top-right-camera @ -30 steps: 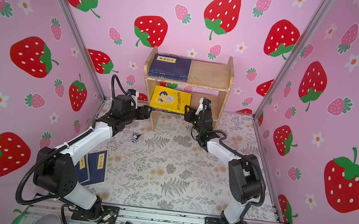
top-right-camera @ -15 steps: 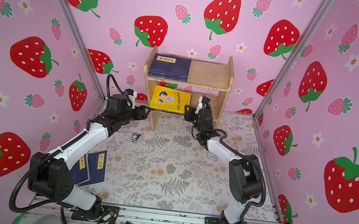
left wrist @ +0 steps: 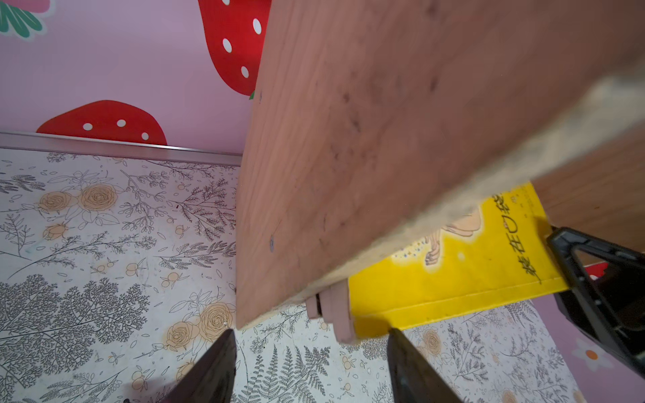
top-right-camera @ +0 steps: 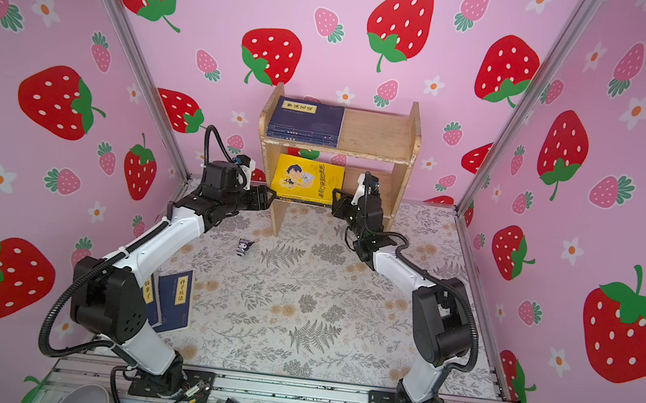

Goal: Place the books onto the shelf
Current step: 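Withdraw the right gripper from the shelf while the left gripper moves to the blue books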

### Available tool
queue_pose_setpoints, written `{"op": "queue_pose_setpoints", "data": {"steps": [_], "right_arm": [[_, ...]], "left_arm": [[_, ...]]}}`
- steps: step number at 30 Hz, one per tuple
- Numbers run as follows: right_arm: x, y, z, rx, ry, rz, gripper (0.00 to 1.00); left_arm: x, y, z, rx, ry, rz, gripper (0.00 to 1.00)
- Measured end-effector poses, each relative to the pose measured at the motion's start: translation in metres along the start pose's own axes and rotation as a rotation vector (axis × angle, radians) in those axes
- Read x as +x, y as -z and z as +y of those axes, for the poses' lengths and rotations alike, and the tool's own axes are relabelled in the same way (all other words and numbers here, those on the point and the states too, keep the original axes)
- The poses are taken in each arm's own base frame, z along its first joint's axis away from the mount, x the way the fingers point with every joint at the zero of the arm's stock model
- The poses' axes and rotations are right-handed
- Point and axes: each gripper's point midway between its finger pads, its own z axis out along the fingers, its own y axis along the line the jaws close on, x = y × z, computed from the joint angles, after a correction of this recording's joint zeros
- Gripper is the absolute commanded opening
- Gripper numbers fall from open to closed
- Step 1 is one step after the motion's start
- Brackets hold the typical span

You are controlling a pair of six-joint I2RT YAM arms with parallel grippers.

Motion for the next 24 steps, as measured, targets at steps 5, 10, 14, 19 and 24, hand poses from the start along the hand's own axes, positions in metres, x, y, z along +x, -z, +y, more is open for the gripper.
{"op": "queue_pose_setpoints", "data": {"steps": [5, 10, 14, 19, 24], "right_arm": [[0.000, 0.000, 0.000, -0.001, 0.000, 0.000, 0.34], [0.000, -0.001, 0.000, -0.004, 0.000, 0.001, 0.36], [-0.001, -0.001, 0.003, -0.017, 0.004, 0.004, 0.50], [-0.006, 0.003, 0.010, -0.035, 0.034, 0.006, 0.71], [-0.040, 0.037, 0.031, -0.056, 0.092, -0.053, 0.83]], "left_arm": [[-0.007, -0.001, 0.001, -0.006, 0.002, -0.015, 0.69], [-0.010, 0.000, 0.004, -0.013, 0.016, -0.024, 0.69], [-0.009, 0.005, 0.007, -0.019, 0.029, -0.037, 0.69], [0.005, 0.043, 0.011, -0.055, 0.047, -0.060, 0.78], [-0.001, 0.096, 0.043, -0.284, 0.124, -0.150, 0.92]]}}
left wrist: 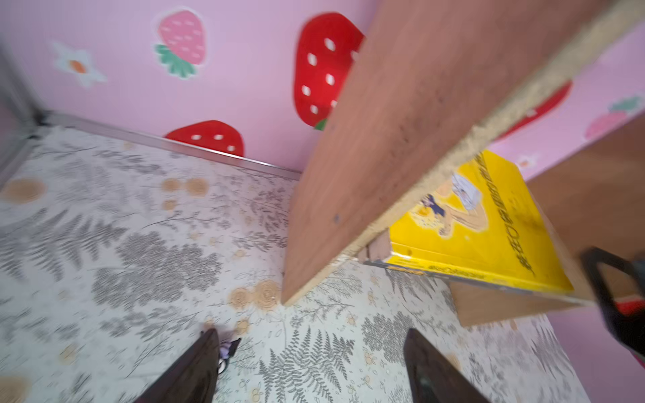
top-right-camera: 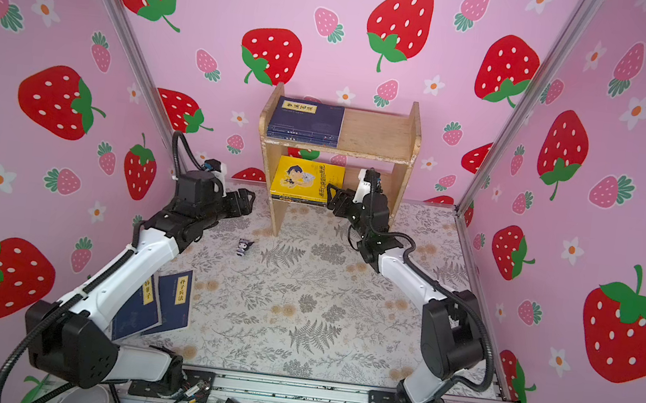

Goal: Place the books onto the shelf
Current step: 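Withdraw the right gripper from the shelf while the left gripper moves to the blue books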

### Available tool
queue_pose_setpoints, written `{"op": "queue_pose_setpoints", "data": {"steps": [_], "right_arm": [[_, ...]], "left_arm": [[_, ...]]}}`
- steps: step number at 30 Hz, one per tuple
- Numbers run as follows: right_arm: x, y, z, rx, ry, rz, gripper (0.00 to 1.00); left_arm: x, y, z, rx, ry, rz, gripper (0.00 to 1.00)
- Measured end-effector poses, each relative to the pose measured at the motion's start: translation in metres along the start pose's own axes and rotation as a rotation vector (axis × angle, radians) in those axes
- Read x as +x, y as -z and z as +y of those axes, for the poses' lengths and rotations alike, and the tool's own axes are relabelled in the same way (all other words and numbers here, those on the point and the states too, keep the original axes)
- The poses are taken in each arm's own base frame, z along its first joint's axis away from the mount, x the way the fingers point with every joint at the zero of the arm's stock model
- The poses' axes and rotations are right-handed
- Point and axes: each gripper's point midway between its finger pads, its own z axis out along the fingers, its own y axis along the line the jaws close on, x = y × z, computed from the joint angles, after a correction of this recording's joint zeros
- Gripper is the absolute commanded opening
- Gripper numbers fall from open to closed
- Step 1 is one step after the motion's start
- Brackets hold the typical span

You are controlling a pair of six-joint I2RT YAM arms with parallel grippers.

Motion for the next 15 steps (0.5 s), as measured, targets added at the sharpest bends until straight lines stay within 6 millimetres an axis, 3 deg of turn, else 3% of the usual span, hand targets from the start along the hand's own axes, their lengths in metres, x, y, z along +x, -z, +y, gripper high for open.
{"op": "queue_pose_setpoints", "data": {"steps": [2, 3, 6, 10, 15], "right_arm": [[-0.020, 0.019, 0.013, -0.021, 0.026, -0.040, 0.88], [-0.029, 0.030, 0.019, -0.031, 0.038, -0.058, 0.91], [-0.039, 0.057, 0.029, -0.049, 0.059, -0.083, 0.97], [-0.018, 0.082, 0.023, -0.045, 0.063, -0.028, 1.00], [0.029, 0.100, 0.001, 0.001, 0.041, 0.095, 1.00]], "left_arm": [[-0.003, 0.011, 0.031, -0.136, 0.060, -0.027, 0.93], [0.000, 0.016, 0.052, -0.215, 0.101, -0.030, 0.99], [0.022, 0.026, 0.117, -0.427, 0.213, -0.011, 0.99], [0.075, 0.040, 0.195, -0.672, 0.354, 0.082, 0.99], [0.133, 0.062, 0.269, -0.838, 0.611, 0.133, 0.99]]}}
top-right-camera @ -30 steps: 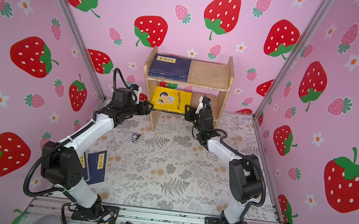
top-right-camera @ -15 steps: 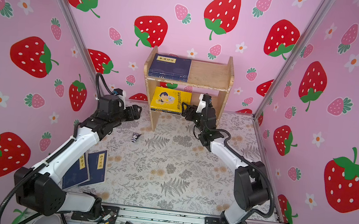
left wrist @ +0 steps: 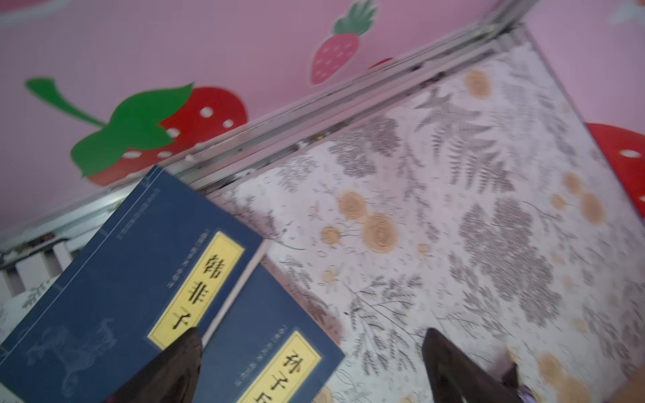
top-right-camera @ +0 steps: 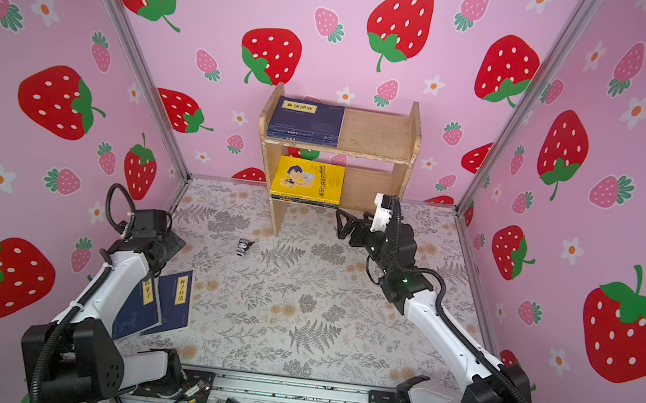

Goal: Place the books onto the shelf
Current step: 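Withdraw the right gripper from the shelf while the left gripper moves to the blue books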

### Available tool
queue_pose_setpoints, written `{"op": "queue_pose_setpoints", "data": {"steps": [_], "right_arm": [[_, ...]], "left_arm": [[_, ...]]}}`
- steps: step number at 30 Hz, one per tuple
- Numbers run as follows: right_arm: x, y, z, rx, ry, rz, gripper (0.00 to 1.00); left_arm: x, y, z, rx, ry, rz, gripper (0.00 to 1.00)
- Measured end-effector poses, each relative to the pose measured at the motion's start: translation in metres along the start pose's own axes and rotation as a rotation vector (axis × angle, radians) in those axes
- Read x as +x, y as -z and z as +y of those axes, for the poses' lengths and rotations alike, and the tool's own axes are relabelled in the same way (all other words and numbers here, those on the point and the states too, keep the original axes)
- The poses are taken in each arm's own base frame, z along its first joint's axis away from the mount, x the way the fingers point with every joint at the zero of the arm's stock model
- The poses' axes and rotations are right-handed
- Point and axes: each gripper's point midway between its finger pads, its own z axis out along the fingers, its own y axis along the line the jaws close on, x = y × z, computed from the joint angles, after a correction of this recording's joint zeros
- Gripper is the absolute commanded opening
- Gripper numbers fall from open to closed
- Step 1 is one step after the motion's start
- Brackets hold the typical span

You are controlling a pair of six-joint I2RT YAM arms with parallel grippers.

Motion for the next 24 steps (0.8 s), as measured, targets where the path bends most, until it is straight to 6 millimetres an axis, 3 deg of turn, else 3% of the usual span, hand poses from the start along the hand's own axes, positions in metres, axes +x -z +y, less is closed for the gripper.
{"op": "queue_pose_setpoints", "data": {"steps": [6, 18, 24], "right_arm": [[0.022, 0.013, -0.008, 0.015, -0.031, 0.046, 1.00], [0.047, 0.004, -0.018, 0.033, -0.085, 0.117, 1.00], [0.062, -0.005, -0.026, 0.053, -0.111, 0.160, 1.00]], "left_arm": [[0.010, -0.028, 0.055, -0.079, 0.226, 0.076, 0.99], [-0.015, -0.045, 0.110, -0.154, 0.431, 0.031, 0.99], [-0.007, -0.070, 0.122, -0.144, 0.420, 0.111, 1.00]]}}
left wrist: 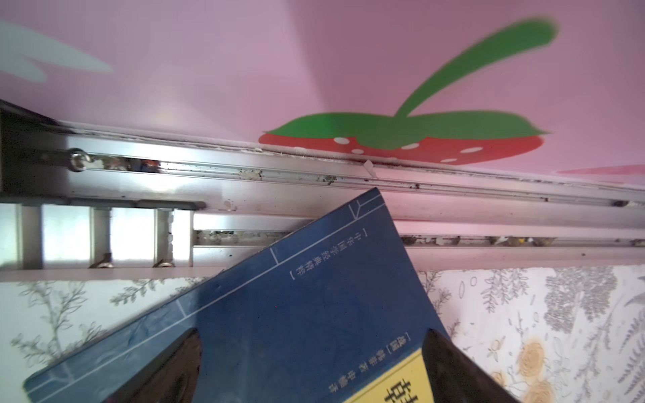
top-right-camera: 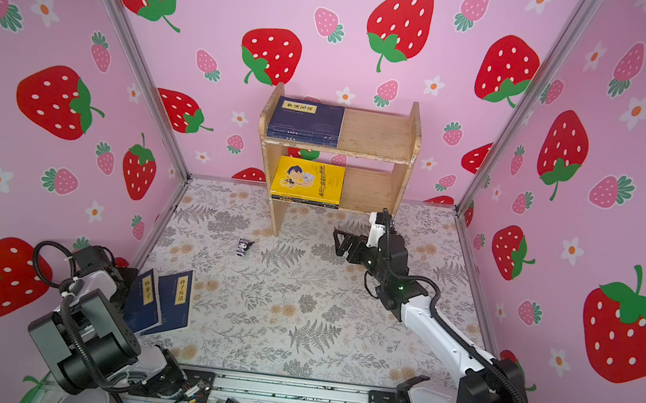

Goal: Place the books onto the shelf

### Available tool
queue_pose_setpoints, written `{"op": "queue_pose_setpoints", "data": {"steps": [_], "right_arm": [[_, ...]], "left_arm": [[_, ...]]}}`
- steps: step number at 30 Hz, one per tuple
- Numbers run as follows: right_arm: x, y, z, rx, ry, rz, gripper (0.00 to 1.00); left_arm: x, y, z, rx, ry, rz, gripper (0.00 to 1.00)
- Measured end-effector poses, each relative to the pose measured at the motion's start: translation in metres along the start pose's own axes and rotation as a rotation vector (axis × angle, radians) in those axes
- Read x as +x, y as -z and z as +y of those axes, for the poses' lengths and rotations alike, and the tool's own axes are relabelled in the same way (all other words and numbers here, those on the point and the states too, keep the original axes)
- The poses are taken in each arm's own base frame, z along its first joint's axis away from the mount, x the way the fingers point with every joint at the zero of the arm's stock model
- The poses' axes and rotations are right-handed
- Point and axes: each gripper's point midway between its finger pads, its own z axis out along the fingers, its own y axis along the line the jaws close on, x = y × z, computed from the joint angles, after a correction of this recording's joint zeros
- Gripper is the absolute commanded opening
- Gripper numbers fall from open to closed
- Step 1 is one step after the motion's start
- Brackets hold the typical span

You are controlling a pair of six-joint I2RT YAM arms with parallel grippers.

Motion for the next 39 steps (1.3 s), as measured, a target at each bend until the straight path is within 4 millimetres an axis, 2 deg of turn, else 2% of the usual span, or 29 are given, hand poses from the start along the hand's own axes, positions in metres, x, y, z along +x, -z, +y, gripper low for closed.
{"op": "queue_pose_setpoints", "data": {"steps": [7, 24, 32, 39], "right_arm": [[0.001, -0.017, -0.001, 0.004, -0.011, 0.028, 1.00], [0.005, -0.035, -0.002, -0.003, -0.034, 0.065, 1.00], [0.005, -0.037, -0.001, -0.009, -0.033, 0.071, 1.00], [0.001, -0.037, 0.002, -0.013, -0.029, 0.065, 1.00]], "left_arm": [[0.003, -0.009, 0.000, 0.011, -0.068, 0.009, 1.00], [0.000, -0.013, 0.016, -0.058, -0.174, -0.024, 0.99], [0.003, -0.024, 0.014, -0.055, -0.211, 0.014, 0.99], [0.005, -0.022, 0.010, -0.008, -0.245, -0.005, 0.99]]}}
